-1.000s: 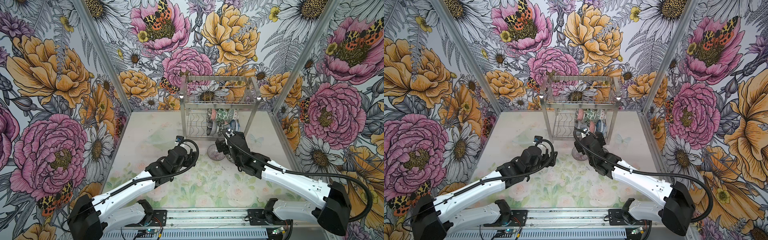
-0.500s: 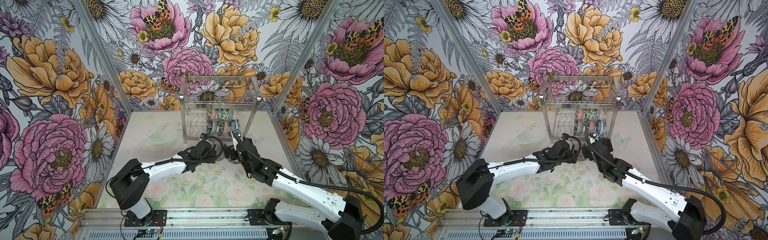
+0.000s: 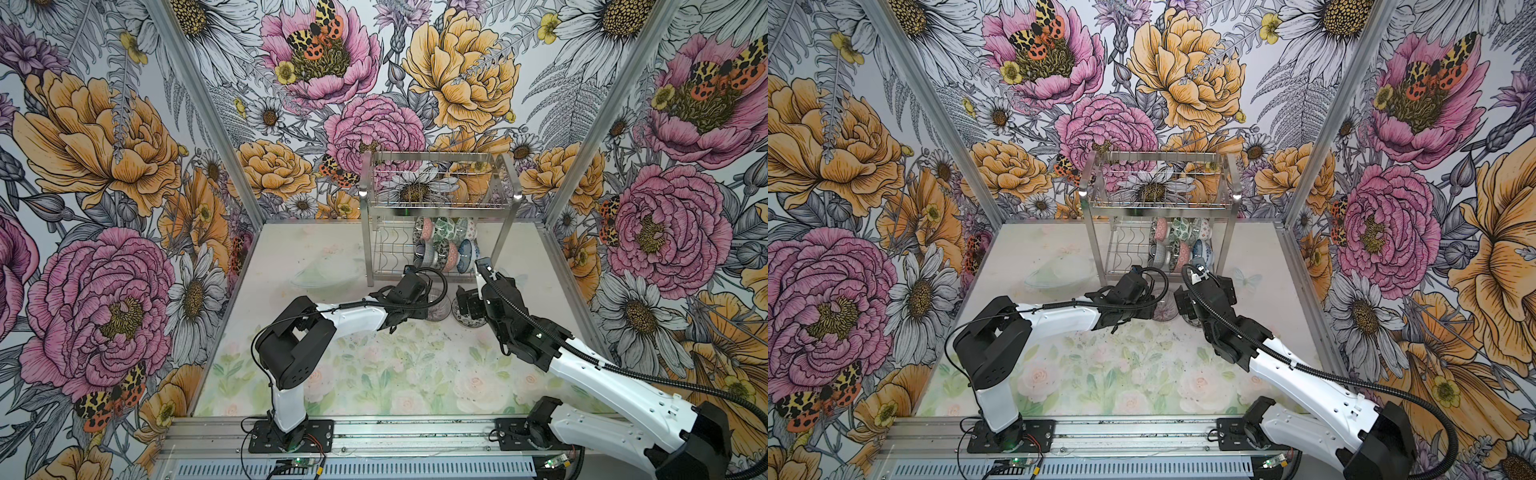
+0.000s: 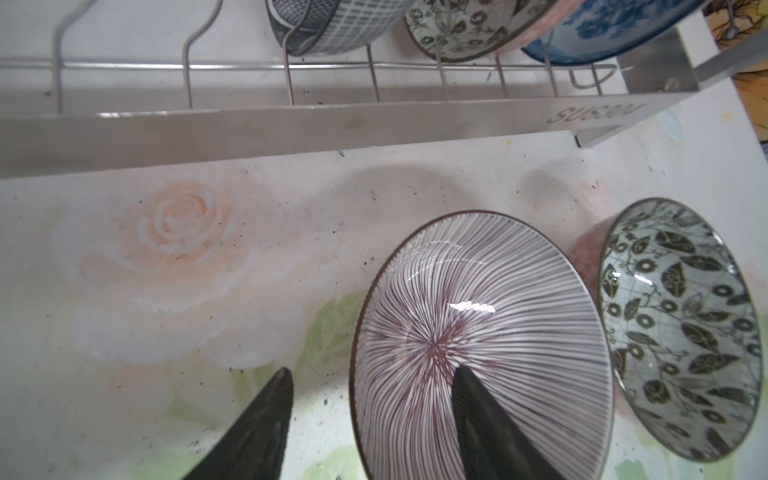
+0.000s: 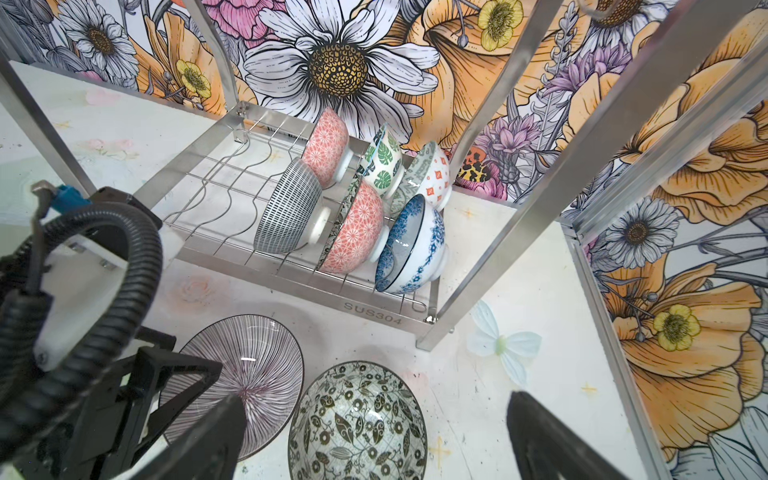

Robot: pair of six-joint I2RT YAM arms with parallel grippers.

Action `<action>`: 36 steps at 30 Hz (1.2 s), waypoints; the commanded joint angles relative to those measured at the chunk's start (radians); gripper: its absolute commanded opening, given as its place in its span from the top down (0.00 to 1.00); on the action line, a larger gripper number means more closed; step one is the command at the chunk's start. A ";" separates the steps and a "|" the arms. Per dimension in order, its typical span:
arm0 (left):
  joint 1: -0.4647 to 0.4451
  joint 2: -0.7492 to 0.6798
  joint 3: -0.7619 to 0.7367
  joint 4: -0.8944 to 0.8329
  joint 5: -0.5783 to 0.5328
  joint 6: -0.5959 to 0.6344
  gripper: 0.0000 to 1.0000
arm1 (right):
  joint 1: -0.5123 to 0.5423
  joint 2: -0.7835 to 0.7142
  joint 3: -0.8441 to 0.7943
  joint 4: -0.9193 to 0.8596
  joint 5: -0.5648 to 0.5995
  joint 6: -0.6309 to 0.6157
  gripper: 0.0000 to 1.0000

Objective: Load the bowls into the dish rack
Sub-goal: 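Grasp the purple-striped bowl rim with the left gripper and tilt it up, then close the right gripper on the raised bowl rim beside the left gripper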

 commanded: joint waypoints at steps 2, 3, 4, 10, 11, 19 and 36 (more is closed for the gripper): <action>0.014 0.043 0.038 0.022 0.048 0.002 0.55 | -0.012 -0.019 -0.008 -0.001 -0.022 0.017 0.00; 0.016 0.047 0.042 0.021 0.051 0.002 0.60 | -0.013 -0.020 -0.007 -0.002 -0.023 0.017 0.00; 0.019 0.051 0.045 0.022 0.052 0.002 0.66 | -0.014 -0.019 -0.005 -0.002 -0.025 0.019 0.00; 0.025 -0.001 0.036 -0.012 0.015 0.015 1.00 | -0.017 -0.015 0.016 -0.021 -0.053 0.026 0.00; 0.025 -0.024 0.026 -0.022 0.001 0.021 1.00 | -0.018 -0.016 0.023 -0.026 -0.067 0.030 0.00; 0.028 -0.307 -0.087 -0.064 -0.152 0.041 1.00 | -0.009 0.010 0.090 -0.042 -0.277 0.116 0.00; 0.032 -0.615 -0.123 -0.098 -0.271 0.108 1.00 | 0.082 0.313 0.311 0.108 -0.432 0.328 0.17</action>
